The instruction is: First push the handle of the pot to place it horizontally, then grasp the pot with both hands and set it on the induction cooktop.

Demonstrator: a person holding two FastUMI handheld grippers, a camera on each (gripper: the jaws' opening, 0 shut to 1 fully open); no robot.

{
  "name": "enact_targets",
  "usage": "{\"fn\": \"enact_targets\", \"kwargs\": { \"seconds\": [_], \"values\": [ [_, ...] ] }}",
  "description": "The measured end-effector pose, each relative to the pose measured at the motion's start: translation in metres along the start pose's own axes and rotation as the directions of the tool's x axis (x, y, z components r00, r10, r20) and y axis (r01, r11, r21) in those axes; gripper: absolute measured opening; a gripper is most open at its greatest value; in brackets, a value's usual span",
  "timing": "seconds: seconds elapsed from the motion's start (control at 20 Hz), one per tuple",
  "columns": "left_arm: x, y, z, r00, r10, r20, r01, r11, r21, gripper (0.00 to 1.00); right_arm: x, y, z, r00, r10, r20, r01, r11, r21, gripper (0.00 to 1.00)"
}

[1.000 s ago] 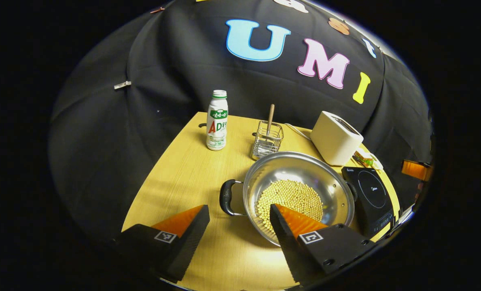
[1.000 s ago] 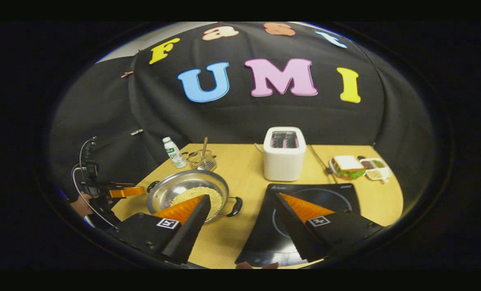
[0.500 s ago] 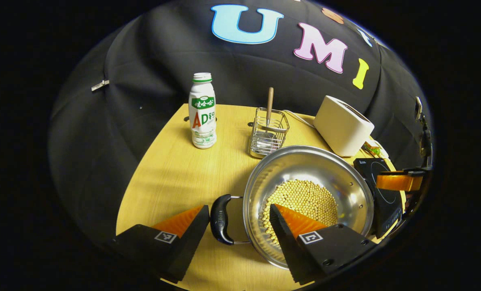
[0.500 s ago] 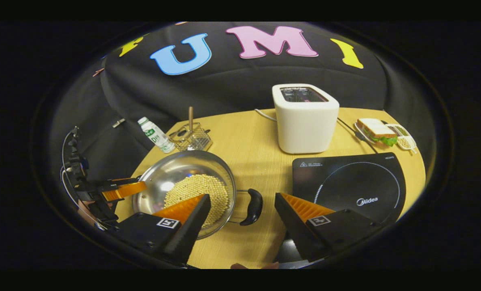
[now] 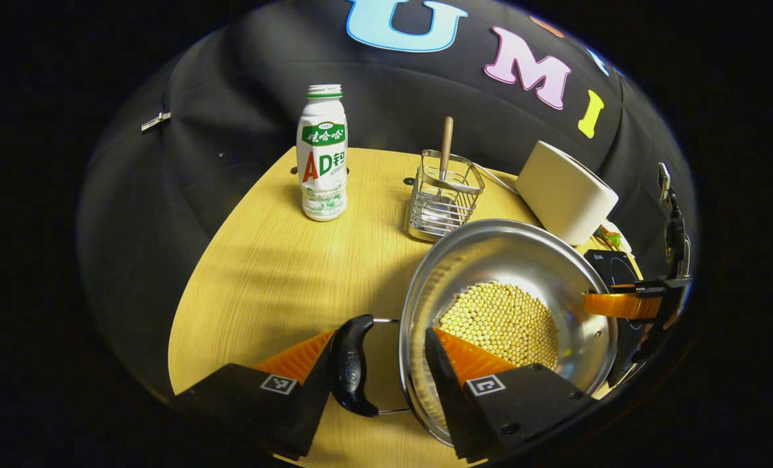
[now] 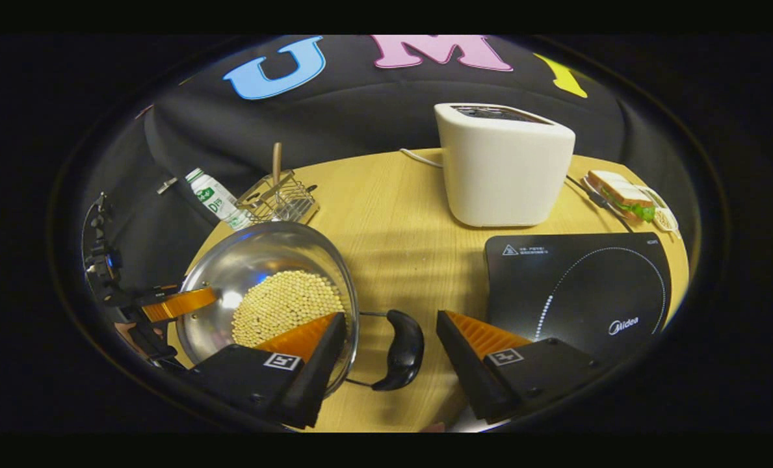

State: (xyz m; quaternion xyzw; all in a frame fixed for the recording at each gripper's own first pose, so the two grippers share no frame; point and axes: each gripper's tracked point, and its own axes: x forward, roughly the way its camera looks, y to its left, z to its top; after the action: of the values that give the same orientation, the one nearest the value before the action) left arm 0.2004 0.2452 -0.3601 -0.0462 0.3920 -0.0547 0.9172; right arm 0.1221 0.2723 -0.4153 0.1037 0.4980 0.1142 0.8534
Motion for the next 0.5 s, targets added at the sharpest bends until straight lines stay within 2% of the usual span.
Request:
{"fn": "enact_targets", "kwargs": {
  "seconds": [0.05,0.1,0.15,0.2,0.5],
  "values": [
    [0.0013,0.0036,-0.0016,1.000,0.011,-0.003,-0.011,1.000,-0.001,0.76,0.0016,0.0003,-0.0029,1.000,-0.005,-0.008,0.005,1.000,-0.002,0.87],
    [0.0040,0.0066,-0.0030,1.000,0.016,-0.007,-0.016,1.000,-0.007,0.73,0.0042,0.0019,-0.0069,1.000,-0.010,-0.016,0.010,1.000,-0.006,0.76],
    [0.0015,0.0055,-0.0042,1.000,0.010,-0.006,-0.010,1.000,-0.020,0.67,0.0059,-0.0007,-0.0067,1.000,-0.024,-0.014,0.023,1.000,-0.019,0.73],
    [0.0022,0.0045,-0.0055,1.000,0.002,-0.008,-0.002,1.000,-0.028,0.67,0.0057,-0.0011,-0.0054,0.999,-0.032,-0.008,0.032,0.999,-0.029,0.64],
    [0.0011,0.0026,-0.0067,1.000,-0.006,-0.011,0.005,1.000,-0.013,0.61,0.0036,-0.0036,-0.0070,0.999,-0.052,-0.018,0.051,0.998,-0.035,0.55]
  ]
}}
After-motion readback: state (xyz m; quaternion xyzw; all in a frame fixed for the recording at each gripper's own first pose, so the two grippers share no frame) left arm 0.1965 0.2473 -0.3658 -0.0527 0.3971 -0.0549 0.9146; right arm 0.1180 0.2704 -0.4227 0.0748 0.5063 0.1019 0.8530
